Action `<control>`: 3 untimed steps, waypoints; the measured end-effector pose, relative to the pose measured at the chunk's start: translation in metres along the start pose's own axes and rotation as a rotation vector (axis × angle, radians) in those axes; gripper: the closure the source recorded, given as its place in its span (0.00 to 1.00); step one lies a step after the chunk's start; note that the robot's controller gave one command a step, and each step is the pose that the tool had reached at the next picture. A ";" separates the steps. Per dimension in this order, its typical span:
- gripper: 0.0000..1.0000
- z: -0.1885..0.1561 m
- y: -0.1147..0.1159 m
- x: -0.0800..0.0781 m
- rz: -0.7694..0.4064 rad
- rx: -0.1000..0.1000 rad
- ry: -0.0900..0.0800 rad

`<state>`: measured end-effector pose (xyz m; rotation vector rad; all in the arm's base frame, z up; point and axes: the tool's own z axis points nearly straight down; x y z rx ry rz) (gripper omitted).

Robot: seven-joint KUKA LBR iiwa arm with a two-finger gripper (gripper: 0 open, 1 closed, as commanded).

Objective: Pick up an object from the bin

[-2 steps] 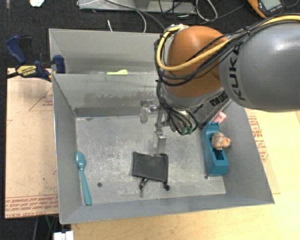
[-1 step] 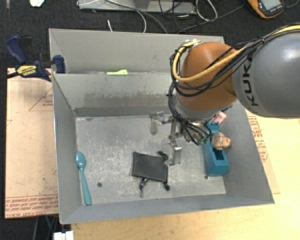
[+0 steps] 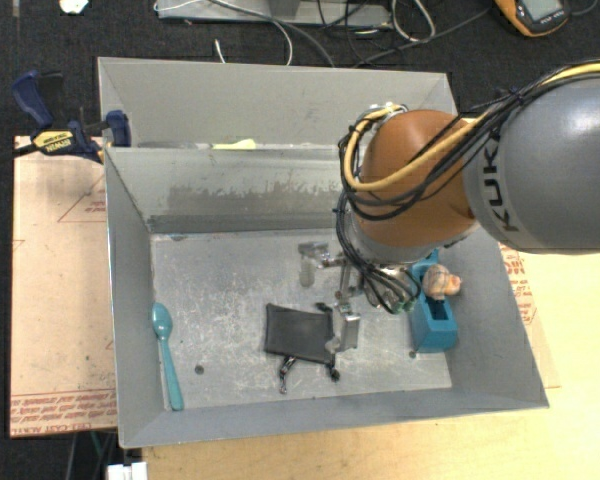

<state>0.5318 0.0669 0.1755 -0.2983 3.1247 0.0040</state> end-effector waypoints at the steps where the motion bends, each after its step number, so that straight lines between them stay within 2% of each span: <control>1: 0.00 0.037 0.000 0.015 0.084 0.000 0.000; 2: 0.00 0.039 -0.004 0.004 -0.147 0.000 -0.006; 3: 0.00 0.080 -0.018 0.004 0.017 -0.001 -0.001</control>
Offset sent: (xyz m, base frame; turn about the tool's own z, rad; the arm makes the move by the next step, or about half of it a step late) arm 0.0018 -0.0054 -0.0389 -0.1739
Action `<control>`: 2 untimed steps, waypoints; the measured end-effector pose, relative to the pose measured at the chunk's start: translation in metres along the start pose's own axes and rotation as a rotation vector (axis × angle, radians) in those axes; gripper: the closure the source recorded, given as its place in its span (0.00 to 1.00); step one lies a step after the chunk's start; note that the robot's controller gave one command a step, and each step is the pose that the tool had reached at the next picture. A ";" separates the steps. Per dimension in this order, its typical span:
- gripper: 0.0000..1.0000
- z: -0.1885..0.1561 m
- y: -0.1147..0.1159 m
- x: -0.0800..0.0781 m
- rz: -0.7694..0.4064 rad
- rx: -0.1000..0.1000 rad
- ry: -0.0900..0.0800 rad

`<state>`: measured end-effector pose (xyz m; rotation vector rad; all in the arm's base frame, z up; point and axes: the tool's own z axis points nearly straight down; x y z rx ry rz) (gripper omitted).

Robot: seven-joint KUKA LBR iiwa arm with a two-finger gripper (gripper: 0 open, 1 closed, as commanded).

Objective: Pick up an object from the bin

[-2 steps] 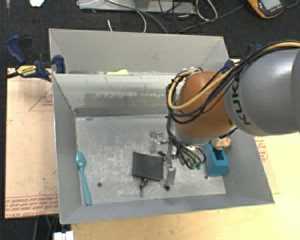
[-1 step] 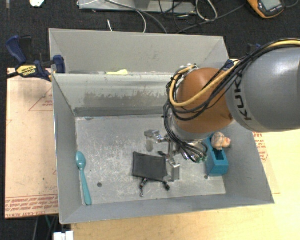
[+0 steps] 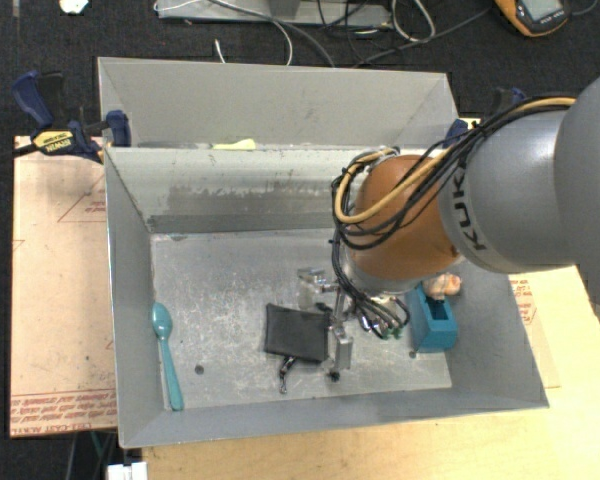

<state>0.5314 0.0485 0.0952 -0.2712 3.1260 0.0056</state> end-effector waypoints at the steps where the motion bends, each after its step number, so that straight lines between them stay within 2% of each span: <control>1: 1.00 0.025 0.001 -0.002 -0.020 -0.001 -0.006; 2: 1.00 0.025 0.000 -0.002 -0.020 -0.001 -0.006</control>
Offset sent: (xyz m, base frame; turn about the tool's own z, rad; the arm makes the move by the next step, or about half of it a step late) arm 0.0000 0.0000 0.0000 0.0000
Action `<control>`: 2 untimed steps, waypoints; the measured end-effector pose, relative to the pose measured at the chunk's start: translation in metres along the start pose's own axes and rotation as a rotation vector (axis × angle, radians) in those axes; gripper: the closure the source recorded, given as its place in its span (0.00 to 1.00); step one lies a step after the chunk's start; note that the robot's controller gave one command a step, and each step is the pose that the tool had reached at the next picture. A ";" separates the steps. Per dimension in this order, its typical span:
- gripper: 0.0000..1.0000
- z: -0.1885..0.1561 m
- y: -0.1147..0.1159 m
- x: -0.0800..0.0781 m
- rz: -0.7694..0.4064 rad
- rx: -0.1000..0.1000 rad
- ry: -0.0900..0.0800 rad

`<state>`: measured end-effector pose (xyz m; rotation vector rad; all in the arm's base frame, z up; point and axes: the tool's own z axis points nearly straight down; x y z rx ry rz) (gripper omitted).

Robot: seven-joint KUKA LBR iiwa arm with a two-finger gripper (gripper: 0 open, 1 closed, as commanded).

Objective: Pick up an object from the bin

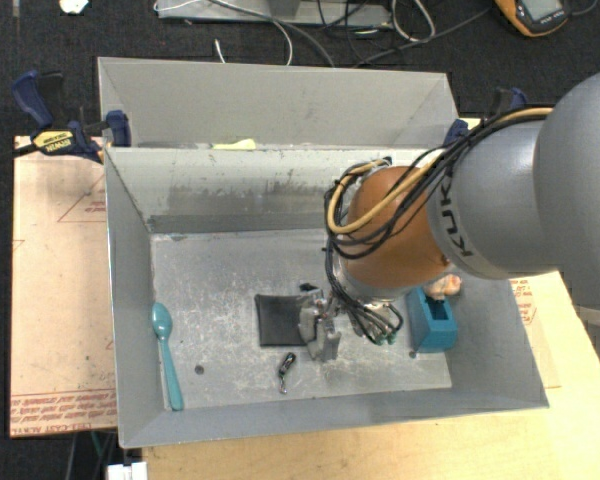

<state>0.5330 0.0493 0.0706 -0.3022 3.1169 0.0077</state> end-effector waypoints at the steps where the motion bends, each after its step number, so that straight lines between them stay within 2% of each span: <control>1: 1.00 -0.001 -0.004 0.000 -0.291 -0.001 -0.007; 2: 1.00 -0.066 -0.008 0.010 -0.377 -0.003 0.003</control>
Offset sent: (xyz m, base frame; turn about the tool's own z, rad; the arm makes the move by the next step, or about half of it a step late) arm -0.0226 -0.0208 0.2179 -0.0446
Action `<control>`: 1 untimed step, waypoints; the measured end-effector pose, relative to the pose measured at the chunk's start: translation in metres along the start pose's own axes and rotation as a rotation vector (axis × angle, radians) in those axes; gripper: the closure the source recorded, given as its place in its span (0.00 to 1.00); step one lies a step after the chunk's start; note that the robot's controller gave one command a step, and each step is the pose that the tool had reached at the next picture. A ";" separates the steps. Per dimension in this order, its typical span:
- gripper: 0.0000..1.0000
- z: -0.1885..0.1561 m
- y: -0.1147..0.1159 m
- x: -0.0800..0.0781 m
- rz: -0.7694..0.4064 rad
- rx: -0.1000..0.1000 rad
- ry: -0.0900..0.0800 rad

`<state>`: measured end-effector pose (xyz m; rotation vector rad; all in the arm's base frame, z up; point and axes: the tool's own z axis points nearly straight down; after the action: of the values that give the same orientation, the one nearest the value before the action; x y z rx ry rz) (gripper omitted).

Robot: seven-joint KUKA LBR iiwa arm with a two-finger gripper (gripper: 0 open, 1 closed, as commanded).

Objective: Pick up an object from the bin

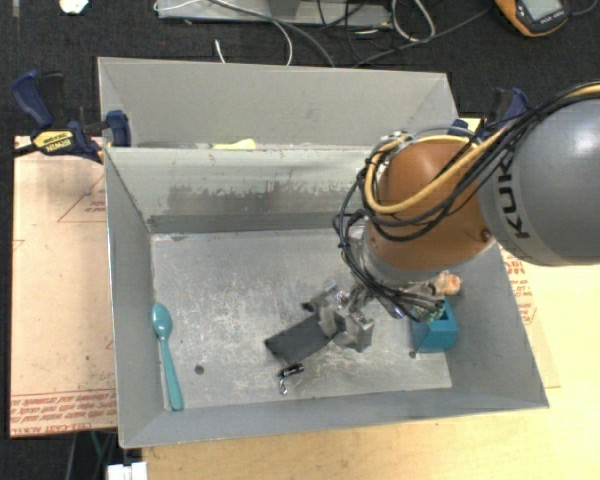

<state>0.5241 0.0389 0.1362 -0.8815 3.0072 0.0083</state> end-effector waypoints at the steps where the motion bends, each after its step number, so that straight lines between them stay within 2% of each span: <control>1: 1.00 0.006 -0.004 -0.011 -0.094 0.003 -0.005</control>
Offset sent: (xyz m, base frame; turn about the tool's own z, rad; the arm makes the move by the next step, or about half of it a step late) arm 0.0062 -0.0078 0.1867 -0.0259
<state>0.5355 0.0410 0.1302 -1.0197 2.9564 0.0051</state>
